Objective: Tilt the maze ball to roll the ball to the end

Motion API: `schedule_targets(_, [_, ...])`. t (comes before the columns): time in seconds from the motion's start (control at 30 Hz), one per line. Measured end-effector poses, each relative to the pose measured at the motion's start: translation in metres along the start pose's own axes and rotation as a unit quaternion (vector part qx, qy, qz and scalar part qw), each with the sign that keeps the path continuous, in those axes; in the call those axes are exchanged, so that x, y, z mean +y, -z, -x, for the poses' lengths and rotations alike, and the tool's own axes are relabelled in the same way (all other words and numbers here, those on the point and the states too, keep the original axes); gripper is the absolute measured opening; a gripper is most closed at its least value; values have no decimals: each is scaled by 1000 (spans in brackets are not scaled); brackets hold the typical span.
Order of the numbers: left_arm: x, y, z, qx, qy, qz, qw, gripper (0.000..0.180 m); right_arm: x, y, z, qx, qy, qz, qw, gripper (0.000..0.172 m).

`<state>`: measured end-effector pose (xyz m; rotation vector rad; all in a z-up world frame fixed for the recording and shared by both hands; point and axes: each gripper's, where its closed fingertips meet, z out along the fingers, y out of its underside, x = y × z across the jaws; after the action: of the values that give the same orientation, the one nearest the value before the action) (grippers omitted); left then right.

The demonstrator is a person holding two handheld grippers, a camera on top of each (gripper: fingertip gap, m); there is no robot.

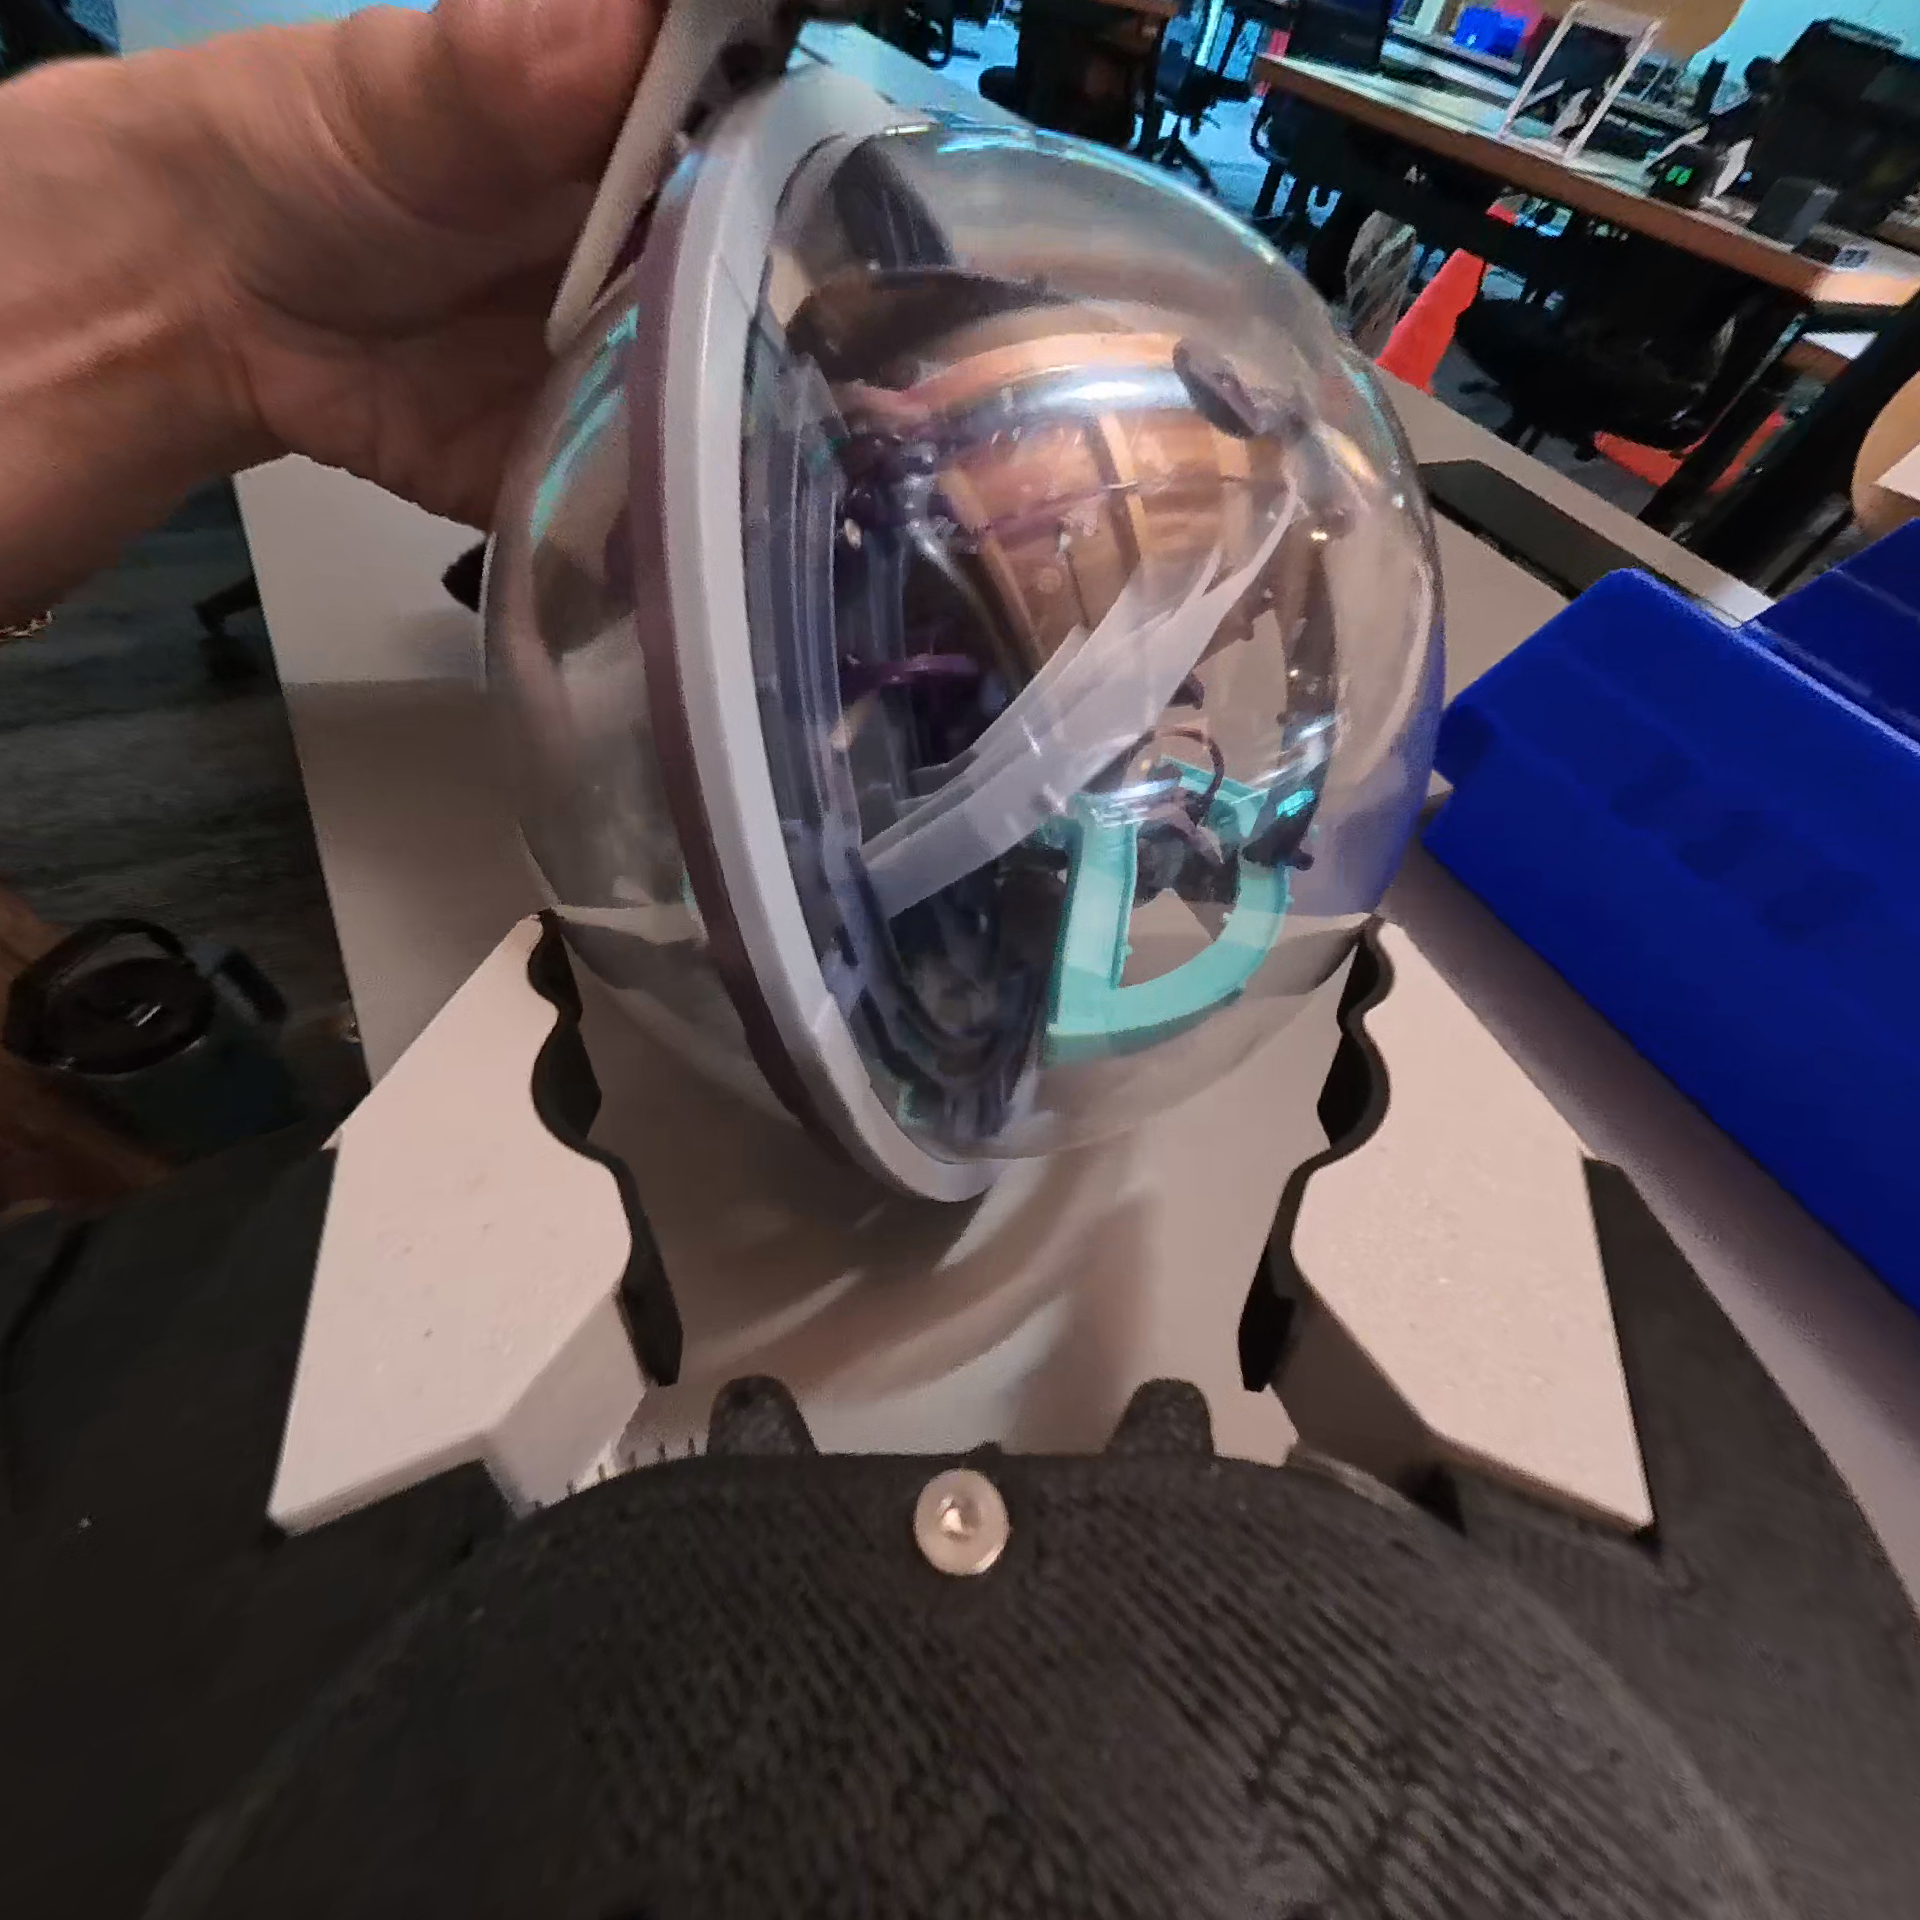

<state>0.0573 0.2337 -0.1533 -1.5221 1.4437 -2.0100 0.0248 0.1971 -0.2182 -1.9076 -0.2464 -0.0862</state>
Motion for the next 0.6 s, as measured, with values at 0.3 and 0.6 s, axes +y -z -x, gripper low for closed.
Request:
schedule_targets(0.3, [2, -1, -14, 68, -166, -66, 982, 155, 4, 3, -14, 31, 4, 3, 1000, 139])
schedule_targets(0.6, [13, -3, -11, 48, -243, -48, 968, 157, 10, 2, -16, 36, 33, 13, 999, 136])
